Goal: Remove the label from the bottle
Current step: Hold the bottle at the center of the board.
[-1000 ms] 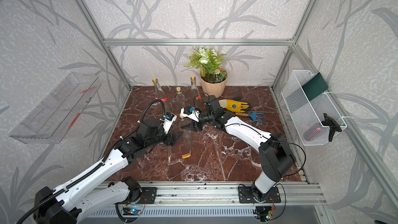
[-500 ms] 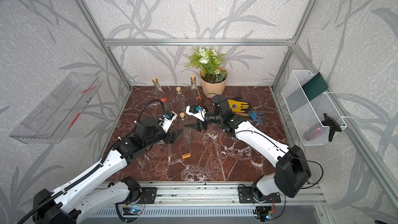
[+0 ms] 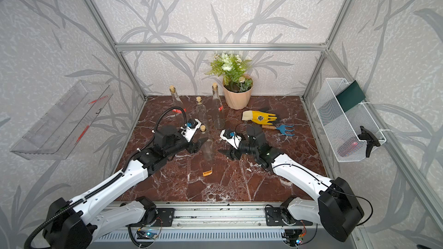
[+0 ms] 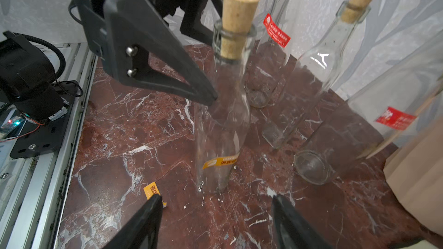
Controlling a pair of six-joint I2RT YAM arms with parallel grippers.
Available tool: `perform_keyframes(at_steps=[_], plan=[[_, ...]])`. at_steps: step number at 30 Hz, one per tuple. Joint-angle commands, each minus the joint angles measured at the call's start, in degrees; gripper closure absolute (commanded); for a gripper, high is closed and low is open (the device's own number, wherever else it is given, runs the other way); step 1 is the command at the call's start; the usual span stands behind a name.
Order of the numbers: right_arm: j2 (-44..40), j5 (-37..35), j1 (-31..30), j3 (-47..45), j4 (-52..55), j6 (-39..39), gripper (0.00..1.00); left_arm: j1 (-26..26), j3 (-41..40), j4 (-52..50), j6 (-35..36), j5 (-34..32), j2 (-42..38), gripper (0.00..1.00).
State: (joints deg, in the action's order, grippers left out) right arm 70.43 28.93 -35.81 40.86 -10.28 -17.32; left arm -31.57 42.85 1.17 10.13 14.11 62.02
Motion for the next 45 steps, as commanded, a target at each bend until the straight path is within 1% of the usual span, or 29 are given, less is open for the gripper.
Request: perform_keyframes(at_steps=[1, 9, 14, 22, 25, 30, 33, 39, 45], plan=[[0.0, -1.2, 0.2, -1.0, -5.2, 3.4, 0.27, 0.3, 2.2, 4.8, 2.0, 2.2, 1.0, 0.29], [1.9, -0.7, 0.2, -1.5, -7.2, 3.9, 0.27, 0.2, 2.6, 8.7, 1.4, -0.1, 3.2, 0.37], [2.7, -0.2, 0.2, -2.2, -8.3, 4.7, 0.28, 0.2, 2.7, 9.2, 0.4, 0.8, 3.8, 0.45], [3.7, 0.6, 0.1, -3.0, -9.7, 5.5, 0.28, 0.1, 1.8, 8.8, 0.3, 0.5, 3.1, 0.64], [4.5, 0.8, 0.0, -3.7, -11.2, 6.2, 0.29, 0.0, 2.0, 8.0, 0.2, 0.6, 2.7, 0.73], [7.1, 2.2, -0.6, -5.1, -16.9, 7.2, 0.3, -0.2, 2.4, 5.9, -1.8, -1.8, 0.9, 0.9], [9.5, 2.4, -1.4, -5.6, -21.7, 7.9, 0.31, -0.5, 2.2, 5.2, -3.5, -4.0, -0.2, 0.96], [16.6, 2.3, -3.8, -5.0, -30.8, 8.4, 0.32, -0.7, 1.0, 4.2, -5.5, -5.1, -2.5, 0.98], [23.2, 3.0, -5.0, -4.0, -40.7, 11.4, 0.41, -0.9, -1.2, 3.9, -6.0, -5.9, -4.4, 0.99]])
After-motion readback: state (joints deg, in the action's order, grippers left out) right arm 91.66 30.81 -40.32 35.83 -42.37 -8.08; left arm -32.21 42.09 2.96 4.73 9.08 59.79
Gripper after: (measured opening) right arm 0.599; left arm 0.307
